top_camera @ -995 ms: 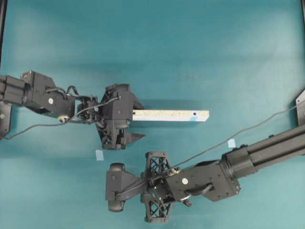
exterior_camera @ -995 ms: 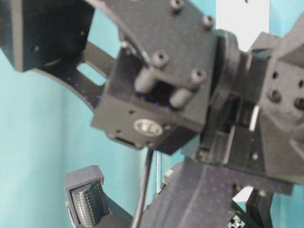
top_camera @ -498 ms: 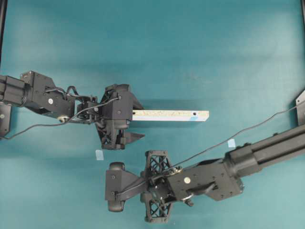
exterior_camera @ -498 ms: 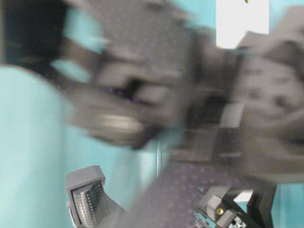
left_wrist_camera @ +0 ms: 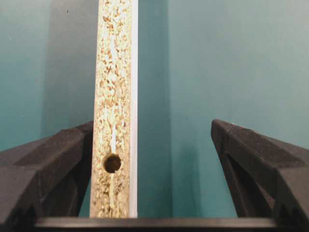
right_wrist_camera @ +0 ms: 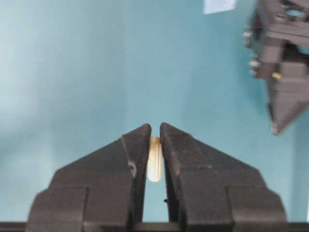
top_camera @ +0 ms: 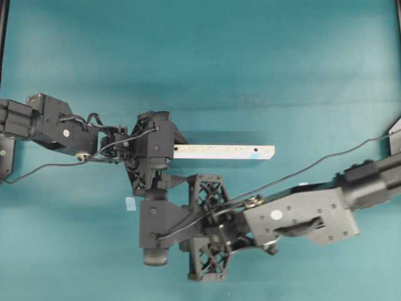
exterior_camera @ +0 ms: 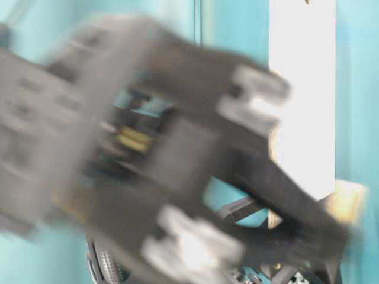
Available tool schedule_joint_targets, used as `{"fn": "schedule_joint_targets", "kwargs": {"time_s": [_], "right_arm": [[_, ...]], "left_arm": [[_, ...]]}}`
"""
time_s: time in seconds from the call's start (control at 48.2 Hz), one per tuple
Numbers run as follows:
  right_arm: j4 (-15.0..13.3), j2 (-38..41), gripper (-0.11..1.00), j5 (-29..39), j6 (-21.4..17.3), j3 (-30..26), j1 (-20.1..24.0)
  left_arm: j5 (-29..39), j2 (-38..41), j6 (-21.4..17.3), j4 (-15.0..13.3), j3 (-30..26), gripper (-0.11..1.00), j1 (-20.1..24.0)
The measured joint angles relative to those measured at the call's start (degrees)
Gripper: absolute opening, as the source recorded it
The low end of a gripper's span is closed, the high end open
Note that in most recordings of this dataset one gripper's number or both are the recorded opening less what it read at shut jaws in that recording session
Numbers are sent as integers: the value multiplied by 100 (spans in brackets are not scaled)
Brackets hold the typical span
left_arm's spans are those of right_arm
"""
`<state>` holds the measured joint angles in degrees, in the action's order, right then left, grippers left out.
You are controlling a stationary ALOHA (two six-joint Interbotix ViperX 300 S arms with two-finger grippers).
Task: Insert the rod into the hole on the wooden board.
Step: 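Lift the peg with right gripper and carry it over the board's hole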
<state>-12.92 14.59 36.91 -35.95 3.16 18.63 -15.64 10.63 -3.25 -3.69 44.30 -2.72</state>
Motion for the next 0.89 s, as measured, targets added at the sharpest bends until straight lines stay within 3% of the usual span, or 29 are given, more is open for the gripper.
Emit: {"fn": "schedule_joint_targets", "kwargs": {"time_s": [0.187,0.435,0.643,0.891], "right_arm": [[-334,-492,12,-686,0,589,-53],[-369,-1195,12,-2065,0,1608,-334],[-431,-1652,12,-2593,9,2364,-571],[-712,-2188,12,-3419,9,3226,-1090]], "left_arm": [[26,-9,0,0,0,99,0],[26,0,-9,0,35,99,202],[26,0,-18,0,44,98,378],[26,0,-18,0,53,84,237]]}}
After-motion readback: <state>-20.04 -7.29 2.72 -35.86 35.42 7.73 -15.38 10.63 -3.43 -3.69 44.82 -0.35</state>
